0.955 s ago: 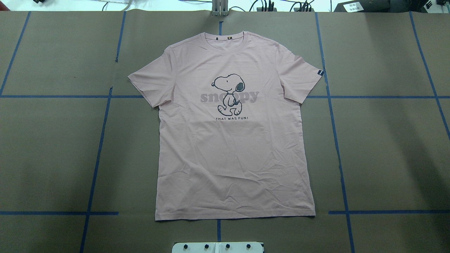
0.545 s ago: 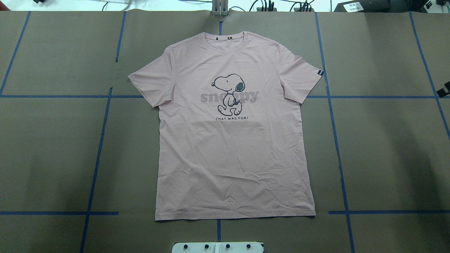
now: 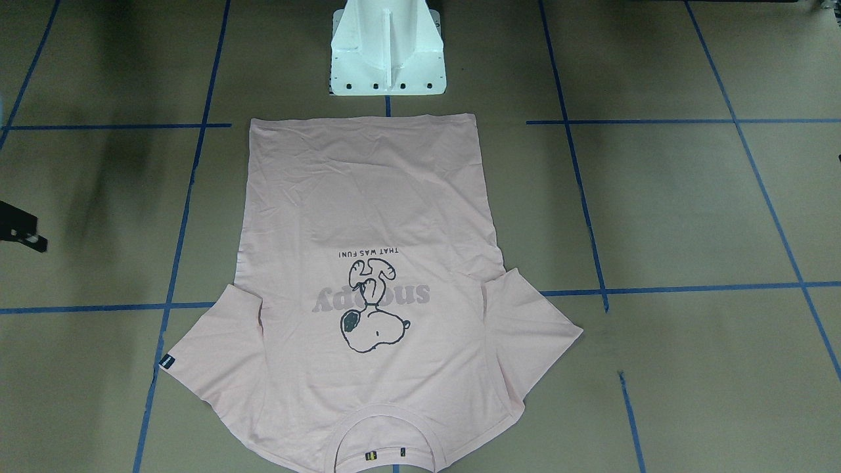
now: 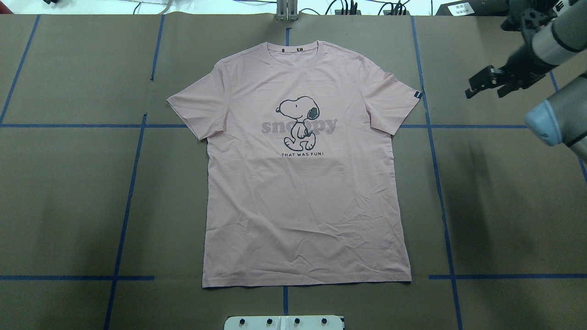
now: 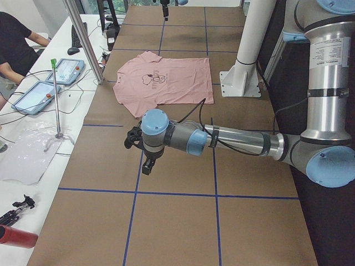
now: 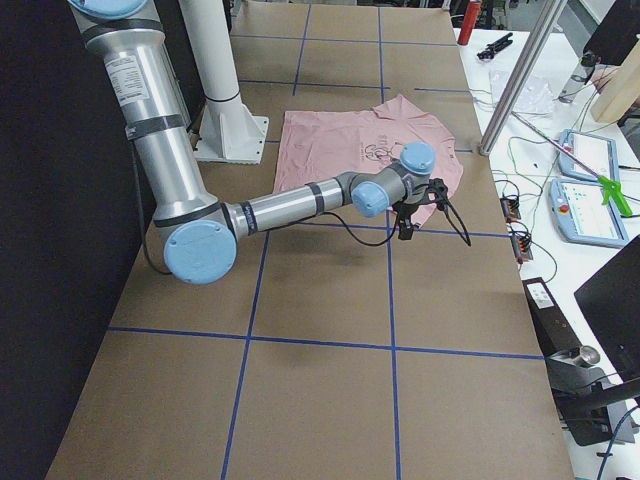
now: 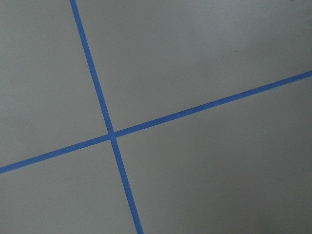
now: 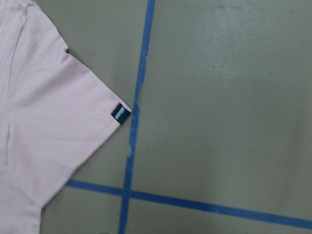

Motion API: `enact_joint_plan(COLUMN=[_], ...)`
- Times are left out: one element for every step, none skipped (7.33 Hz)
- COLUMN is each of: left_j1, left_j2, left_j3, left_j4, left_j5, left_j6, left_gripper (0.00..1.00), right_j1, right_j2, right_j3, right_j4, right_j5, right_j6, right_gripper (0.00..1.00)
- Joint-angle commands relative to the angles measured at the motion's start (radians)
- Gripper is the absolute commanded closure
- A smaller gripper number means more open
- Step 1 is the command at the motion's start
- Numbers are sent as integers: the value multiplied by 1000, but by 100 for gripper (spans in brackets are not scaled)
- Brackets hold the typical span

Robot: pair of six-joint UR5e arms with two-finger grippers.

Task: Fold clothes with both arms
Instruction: 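Move the right gripper toward the shirt's sleeve farthest from the robot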

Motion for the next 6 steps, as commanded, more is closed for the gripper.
enact_joint_plan(left_j1=[3,3,3,3,3,3], left_j2=[2,4,4,4,4,4], left_j3=[-8,-5,-11,-11,-12,-18], left_j4=[-11,-34,-37,-38,-40,-40], left_j5=[-1,-4,-6,-6,-7,-7], left_j6=[-7,-7,-8,-8,-7,-7], left_gripper=[0,0,0,0,0,0], right_j1=[-115,-138,-151,-152,-155,-155], right_j2=[89,133,158,193,253,267], right_j3=[-90,-148,-191,-237,-309,-337], right_j4=[106,111,111,111,111,113], right_j5=[-174,-219,-245,-284,-308,-322], right_j6=[273,329,360,362,364,361], right_gripper=[21,22,25,27,28,30])
